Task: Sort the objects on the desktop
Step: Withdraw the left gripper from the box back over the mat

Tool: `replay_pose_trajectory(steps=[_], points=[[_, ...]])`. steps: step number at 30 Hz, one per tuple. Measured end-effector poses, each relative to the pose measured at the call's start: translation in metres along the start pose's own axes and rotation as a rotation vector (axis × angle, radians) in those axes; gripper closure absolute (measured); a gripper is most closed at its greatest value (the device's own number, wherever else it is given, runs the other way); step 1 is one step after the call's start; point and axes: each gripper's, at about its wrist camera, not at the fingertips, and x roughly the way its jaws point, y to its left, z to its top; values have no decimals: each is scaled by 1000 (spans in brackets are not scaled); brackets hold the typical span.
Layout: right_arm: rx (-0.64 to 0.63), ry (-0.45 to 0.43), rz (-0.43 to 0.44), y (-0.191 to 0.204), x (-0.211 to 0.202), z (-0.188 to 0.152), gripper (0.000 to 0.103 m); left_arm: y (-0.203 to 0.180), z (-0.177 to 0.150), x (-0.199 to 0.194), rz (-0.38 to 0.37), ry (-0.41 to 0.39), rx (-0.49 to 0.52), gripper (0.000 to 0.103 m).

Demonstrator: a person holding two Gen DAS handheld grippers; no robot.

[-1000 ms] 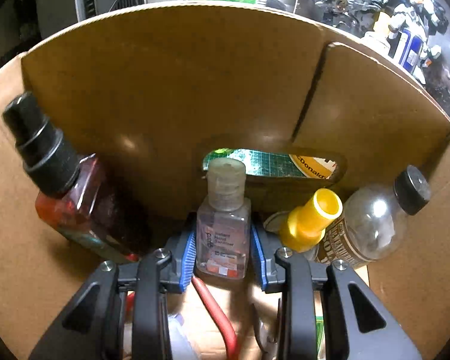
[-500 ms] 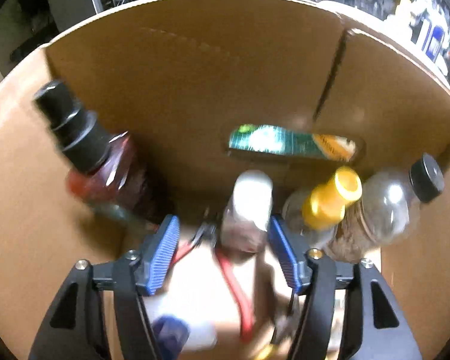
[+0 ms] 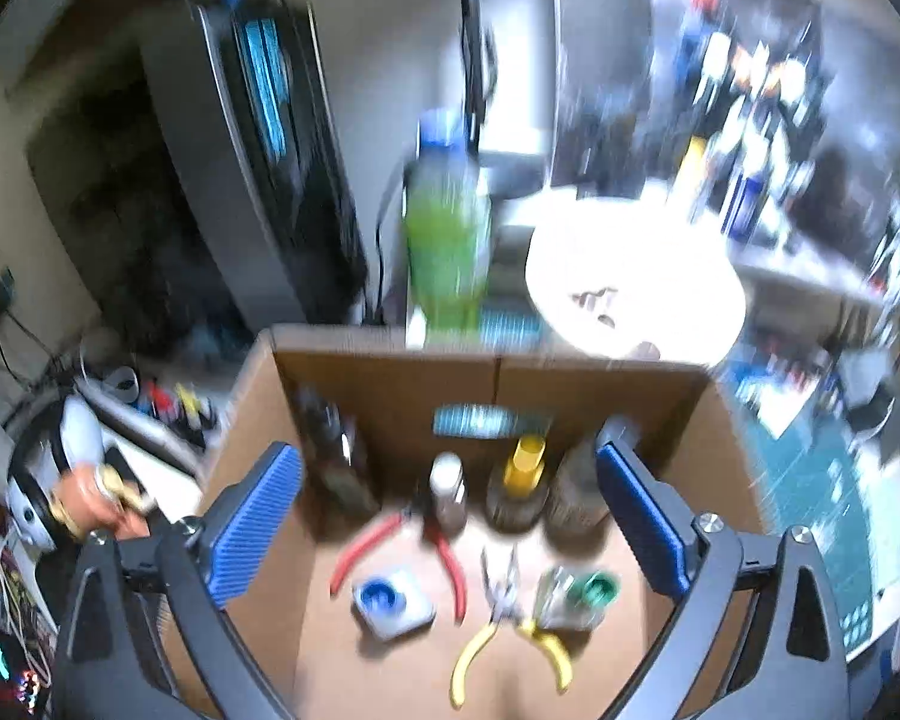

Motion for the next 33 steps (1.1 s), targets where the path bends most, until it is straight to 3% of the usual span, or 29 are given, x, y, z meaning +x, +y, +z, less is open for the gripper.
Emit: replay_pose_trajectory(steps=[9,16,19,23,27,33], points=[[-13,-50,-26,-4,-15,16,0,-45,-25,-107,-142,-353,57,0],[-17,-94,-20,-6,-30,34,0,-103,-78,-171,-204,-554,142,0],[-3,-113,-13,-10,-36,39,0,-125,-107,-188,-241,-605,122,0],[40,-122,-7,-20,-41,43,0,-160,-134,-187,-340,-563,112,0],[67,-134,-16,-32,-48,46,0,-199,-165,-171,-390,-520,140,0],[109,-146,-41,-51,-54,45,0,-238,-219,-108,-429,-372,161,0]])
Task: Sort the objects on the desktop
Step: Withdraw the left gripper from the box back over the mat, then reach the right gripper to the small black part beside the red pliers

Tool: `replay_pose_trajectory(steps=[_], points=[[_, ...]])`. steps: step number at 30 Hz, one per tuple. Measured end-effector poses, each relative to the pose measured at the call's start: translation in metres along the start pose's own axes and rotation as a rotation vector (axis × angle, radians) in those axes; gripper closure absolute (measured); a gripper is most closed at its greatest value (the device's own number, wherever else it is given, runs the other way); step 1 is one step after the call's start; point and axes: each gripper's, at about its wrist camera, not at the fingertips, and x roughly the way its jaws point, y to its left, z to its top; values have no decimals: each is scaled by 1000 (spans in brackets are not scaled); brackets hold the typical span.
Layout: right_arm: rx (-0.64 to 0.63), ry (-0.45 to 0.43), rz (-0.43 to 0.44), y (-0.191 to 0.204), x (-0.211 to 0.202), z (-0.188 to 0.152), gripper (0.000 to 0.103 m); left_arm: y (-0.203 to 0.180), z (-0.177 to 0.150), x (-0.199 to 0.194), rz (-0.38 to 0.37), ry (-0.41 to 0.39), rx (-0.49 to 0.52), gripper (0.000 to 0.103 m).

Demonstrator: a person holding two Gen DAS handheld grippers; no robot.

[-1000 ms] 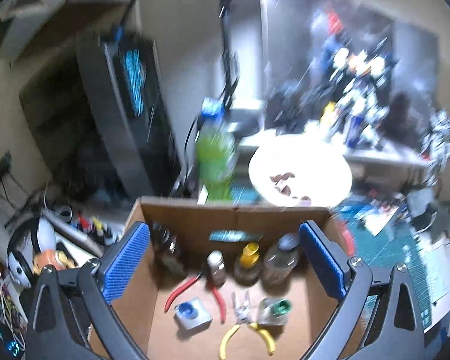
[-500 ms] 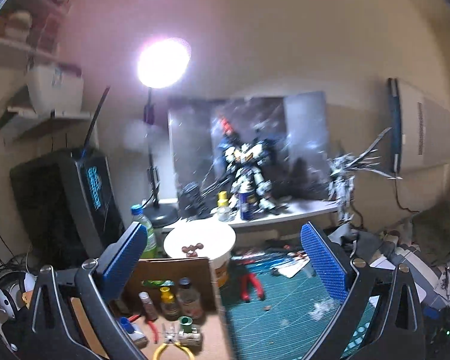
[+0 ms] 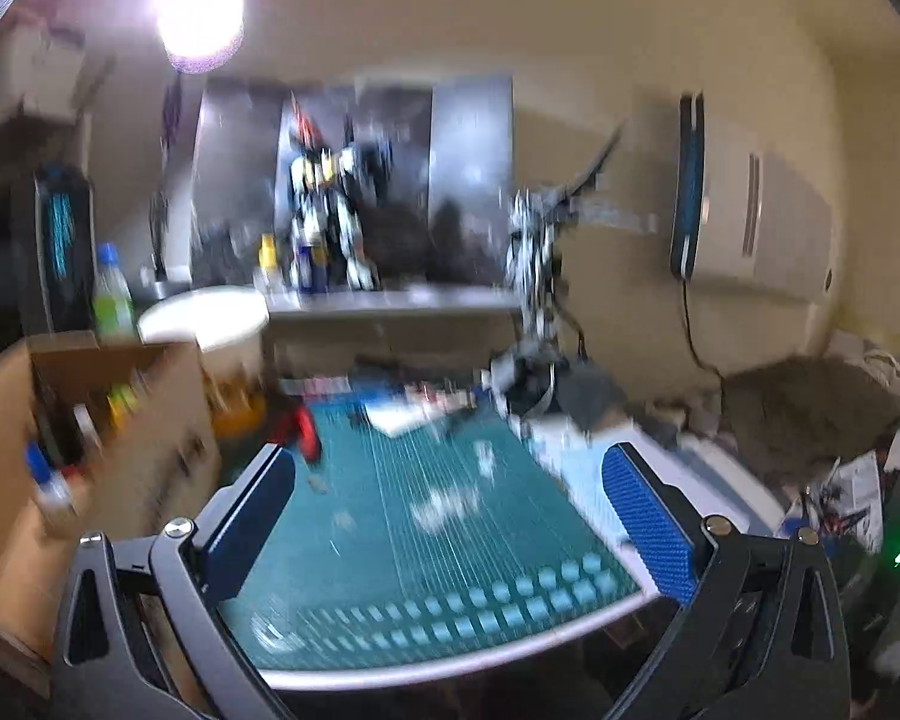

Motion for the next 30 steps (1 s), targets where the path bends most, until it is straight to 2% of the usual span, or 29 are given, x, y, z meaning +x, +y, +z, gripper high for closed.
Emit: replay_pose_trajectory(steps=[2,7,15,23,26,30], points=[[20,3,0,-7,0,-1,0,-2,-19,13,0,26,15,0],[30,11,-9,-17,3,-8,0,12,-44,28,13,2,35,0],[27,11,25,-11,12,-7,0,42,-50,41,79,25,10,0],[-39,-29,72,13,31,11,1,46,-52,43,94,28,7,0],[-85,-58,110,25,39,24,3,48,-47,48,108,38,5,0],[-162,-89,205,47,62,52,4,55,-35,60,160,81,-7,0]])
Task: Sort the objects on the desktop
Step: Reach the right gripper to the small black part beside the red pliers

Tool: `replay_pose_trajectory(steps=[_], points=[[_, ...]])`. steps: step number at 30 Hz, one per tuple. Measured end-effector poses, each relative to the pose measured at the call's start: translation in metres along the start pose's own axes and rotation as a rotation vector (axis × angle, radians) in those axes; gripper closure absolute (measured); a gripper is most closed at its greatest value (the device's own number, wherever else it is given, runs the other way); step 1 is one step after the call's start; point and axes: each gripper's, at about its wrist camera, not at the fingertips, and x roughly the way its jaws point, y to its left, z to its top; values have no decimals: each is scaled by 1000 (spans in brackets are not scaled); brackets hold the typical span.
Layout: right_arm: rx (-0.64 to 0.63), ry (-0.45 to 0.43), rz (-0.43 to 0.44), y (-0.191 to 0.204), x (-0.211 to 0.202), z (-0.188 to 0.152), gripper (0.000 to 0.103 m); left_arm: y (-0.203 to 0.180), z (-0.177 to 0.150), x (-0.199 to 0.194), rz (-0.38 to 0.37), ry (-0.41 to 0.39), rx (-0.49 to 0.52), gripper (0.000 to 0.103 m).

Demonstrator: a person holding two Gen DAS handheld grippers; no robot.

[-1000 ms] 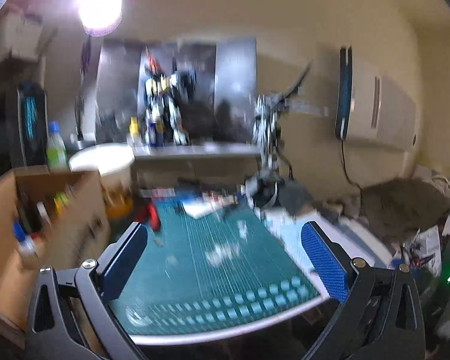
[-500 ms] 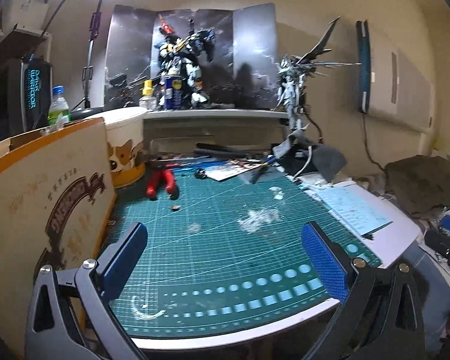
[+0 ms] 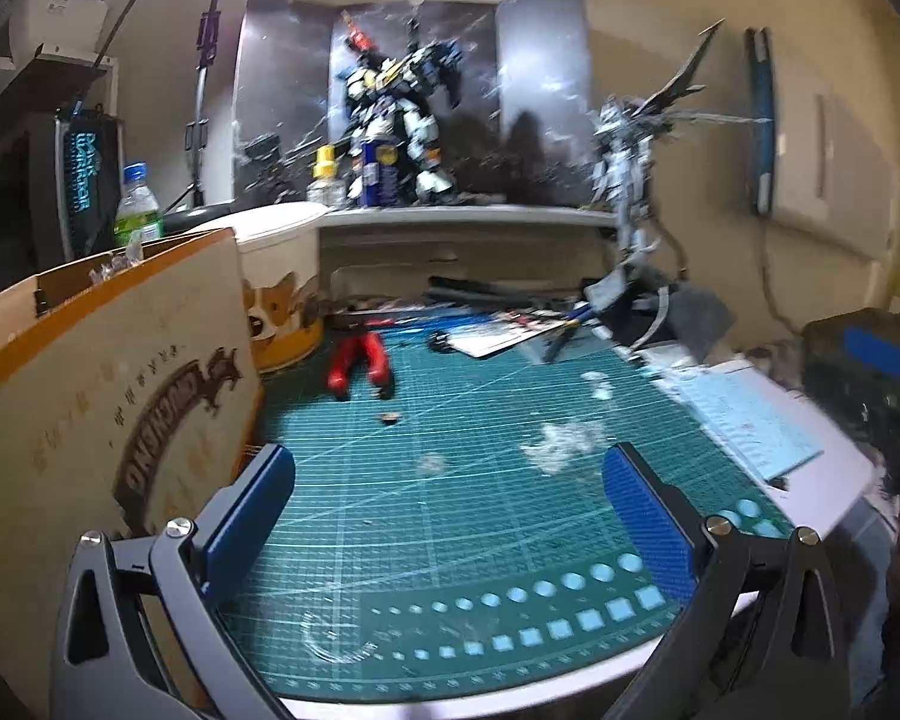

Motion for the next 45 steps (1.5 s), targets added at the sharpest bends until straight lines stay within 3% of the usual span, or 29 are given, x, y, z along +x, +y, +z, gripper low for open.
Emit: replay_pose_trajectory(steps=[3,7,10,12,16,18,20,29,31,33,35,38,42,45], points=[[-54,1,82,9,34,20,8,6,9,2,9,7,-45,0],[-134,29,294,17,97,45,16,4,14,-5,11,-4,-50,0],[-184,99,373,26,157,65,31,0,15,-10,24,-18,-34,0],[-218,173,409,38,199,73,48,0,17,-10,25,-19,-36,0],[-312,290,436,67,272,78,57,1,21,-6,38,-16,-42,0],[-352,332,438,79,300,74,70,2,22,-3,42,-9,-42,0],[-384,362,456,90,319,70,74,2,22,0,46,-3,-41,0],[-463,396,467,109,345,56,75,4,19,10,35,29,-53,0],[-457,398,463,106,346,55,80,3,20,10,31,29,-52,0],[-443,400,451,105,350,58,94,2,20,8,32,23,-46,0],[-436,406,450,102,351,58,99,3,20,6,32,19,-47,0],[-450,412,448,101,351,56,99,6,21,5,33,19,-57,0],[-491,409,428,101,351,56,88,7,21,3,34,20,-61,0],[-501,409,435,103,354,57,86,6,22,3,33,19,-60,0]])
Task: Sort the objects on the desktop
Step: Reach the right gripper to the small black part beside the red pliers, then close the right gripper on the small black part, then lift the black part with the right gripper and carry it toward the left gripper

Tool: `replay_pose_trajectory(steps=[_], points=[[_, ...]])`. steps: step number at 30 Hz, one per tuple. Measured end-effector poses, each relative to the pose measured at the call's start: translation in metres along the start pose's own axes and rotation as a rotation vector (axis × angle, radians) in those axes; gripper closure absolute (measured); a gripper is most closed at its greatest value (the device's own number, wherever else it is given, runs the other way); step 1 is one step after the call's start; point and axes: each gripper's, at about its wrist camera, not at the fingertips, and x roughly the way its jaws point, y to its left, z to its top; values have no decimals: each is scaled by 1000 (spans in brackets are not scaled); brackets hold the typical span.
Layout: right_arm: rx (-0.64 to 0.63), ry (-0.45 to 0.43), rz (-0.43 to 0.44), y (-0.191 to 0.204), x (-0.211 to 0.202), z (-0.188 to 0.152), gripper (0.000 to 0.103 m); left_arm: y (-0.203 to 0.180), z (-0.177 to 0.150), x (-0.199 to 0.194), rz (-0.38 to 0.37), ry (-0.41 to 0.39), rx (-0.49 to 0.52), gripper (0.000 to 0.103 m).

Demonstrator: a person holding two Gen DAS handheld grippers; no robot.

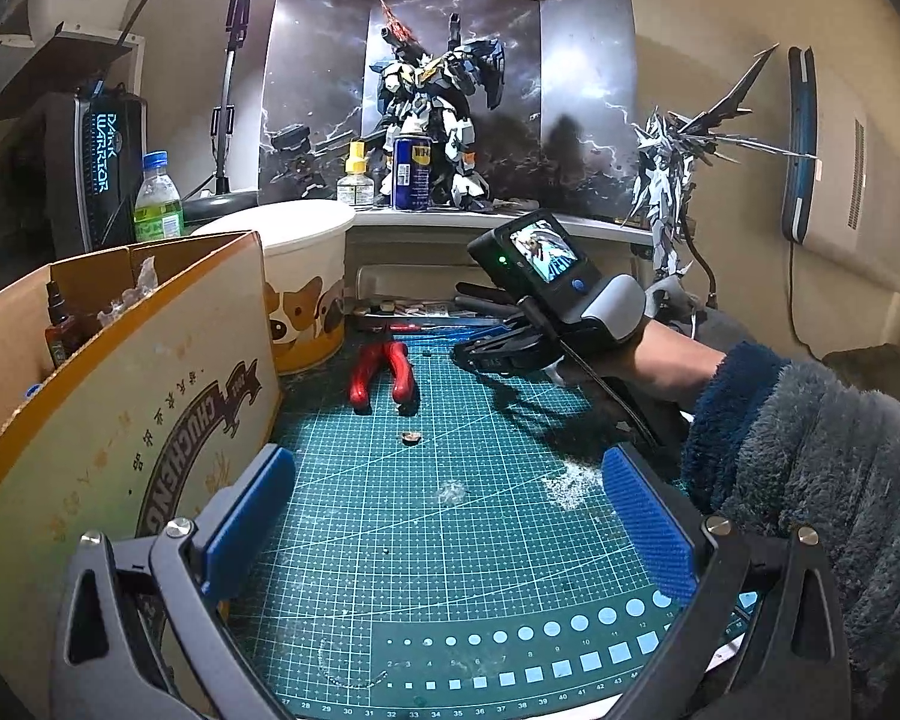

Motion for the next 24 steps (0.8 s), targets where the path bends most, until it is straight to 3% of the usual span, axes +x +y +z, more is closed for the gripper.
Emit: replay_pose_trajectory(steps=[3,14,24], points=[[-22,7,7,7,4,7,78,-1,0,1,-2,3,2,0],[3,11,21,12,8,11,81,-1,0,3,-12,7,-9,0],[43,-62,-16,43,-69,21,81,-8,1,-15,-35,-37,-1,0]])
